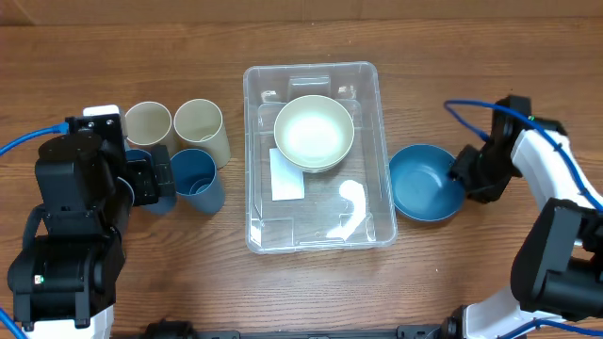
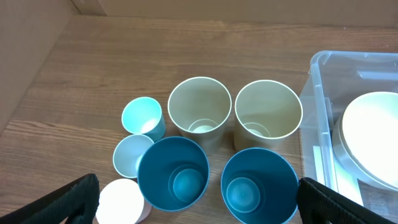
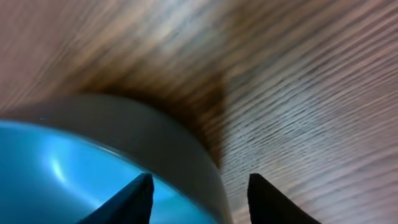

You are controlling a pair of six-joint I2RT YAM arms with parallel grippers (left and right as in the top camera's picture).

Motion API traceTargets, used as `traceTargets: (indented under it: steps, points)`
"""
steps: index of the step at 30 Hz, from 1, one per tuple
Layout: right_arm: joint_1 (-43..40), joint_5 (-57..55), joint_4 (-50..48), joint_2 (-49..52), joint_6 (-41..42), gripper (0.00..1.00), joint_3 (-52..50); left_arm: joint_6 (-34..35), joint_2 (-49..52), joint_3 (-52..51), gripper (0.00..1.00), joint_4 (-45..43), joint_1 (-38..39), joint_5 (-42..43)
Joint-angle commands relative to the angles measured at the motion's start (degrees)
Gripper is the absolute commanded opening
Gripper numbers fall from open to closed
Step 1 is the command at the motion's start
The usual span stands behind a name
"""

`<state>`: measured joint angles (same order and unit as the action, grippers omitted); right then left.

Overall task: Pack container
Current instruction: 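Move the right gripper to the teal bowl and grasp its rim, then carry the teal bowl onto the stacked bowls in the bin and release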

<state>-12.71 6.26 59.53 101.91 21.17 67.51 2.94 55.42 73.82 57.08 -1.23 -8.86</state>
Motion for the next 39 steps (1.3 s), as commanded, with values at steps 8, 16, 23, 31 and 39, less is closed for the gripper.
traceTargets:
  steps: [8,16,23,31,39]
  points:
    - [-0.7,-2.5,-5.2,-1.0,3.4,0.04,-3.2,-0.7,0.1,1.3,1.0,-0.3,-0.1,-0.3]
    - [-1.2,-2.9,2.9,-9.4,5.9,0.04,11.9,-0.7,0.1,1.3,1.0,-0.3,-0.1,-0.3]
    - [8.5,-2.8,11.8,-16.9,4.3,0.04,30.6,-0.7,0.1,1.3,1.0,-0.3,-0.1,-0.3]
    - [27.0,-3.9,10.1,-15.8,1.1,0.04,33.4,-0.7,0.1,1.3,1.0,-0.3,-0.1,-0.3]
    - [35.8,-6.2,6.6,-2.6,1.4,0.04,33.3,-0.7,0.1,1.3,1.0,-0.3,-0.1,-0.3]
